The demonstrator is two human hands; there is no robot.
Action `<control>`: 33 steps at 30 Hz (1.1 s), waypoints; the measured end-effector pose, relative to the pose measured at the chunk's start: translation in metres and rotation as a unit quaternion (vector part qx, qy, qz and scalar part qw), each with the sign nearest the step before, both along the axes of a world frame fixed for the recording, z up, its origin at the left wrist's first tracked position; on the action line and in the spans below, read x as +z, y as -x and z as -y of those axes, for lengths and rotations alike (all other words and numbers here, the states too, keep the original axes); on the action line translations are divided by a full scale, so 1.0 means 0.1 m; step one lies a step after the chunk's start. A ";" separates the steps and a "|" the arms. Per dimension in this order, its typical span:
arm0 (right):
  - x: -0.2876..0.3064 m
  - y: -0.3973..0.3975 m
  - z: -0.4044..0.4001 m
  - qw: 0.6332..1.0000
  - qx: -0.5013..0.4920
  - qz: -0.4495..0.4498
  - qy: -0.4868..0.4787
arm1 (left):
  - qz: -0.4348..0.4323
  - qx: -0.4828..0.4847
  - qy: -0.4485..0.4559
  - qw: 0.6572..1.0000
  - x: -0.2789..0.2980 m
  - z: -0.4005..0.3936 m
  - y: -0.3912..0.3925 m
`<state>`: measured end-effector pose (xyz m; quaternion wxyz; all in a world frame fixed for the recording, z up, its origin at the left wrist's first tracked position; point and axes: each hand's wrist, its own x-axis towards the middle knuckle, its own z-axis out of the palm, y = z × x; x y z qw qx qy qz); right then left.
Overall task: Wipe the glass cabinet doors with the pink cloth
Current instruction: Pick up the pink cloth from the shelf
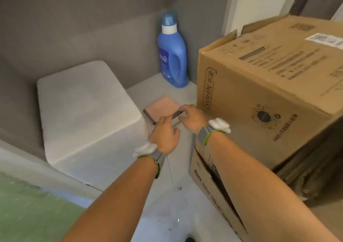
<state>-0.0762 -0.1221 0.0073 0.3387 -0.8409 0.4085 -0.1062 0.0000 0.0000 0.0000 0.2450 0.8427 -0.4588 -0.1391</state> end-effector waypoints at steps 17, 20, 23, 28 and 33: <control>-0.40 -0.49 0.25 0.999 -0.048 -0.023 0.001 | 0.075 0.015 -0.145 0.986 -0.34 0.26 -0.11; -0.41 -0.41 0.20 0.999 -0.027 -0.012 -0.013 | 0.092 0.019 -0.154 0.984 -0.37 0.22 -0.03; -0.34 -0.28 0.18 0.997 -0.018 0.021 -0.069 | 0.131 0.023 -0.154 0.979 -0.37 0.15 0.15; -0.24 -0.05 0.06 0.971 -0.043 0.104 -0.210 | 0.139 0.051 -0.099 0.984 -0.42 0.01 0.30; -0.07 0.24 -0.18 0.939 -0.059 0.198 -0.274 | 0.131 0.015 0.007 0.991 -0.29 -0.15 0.40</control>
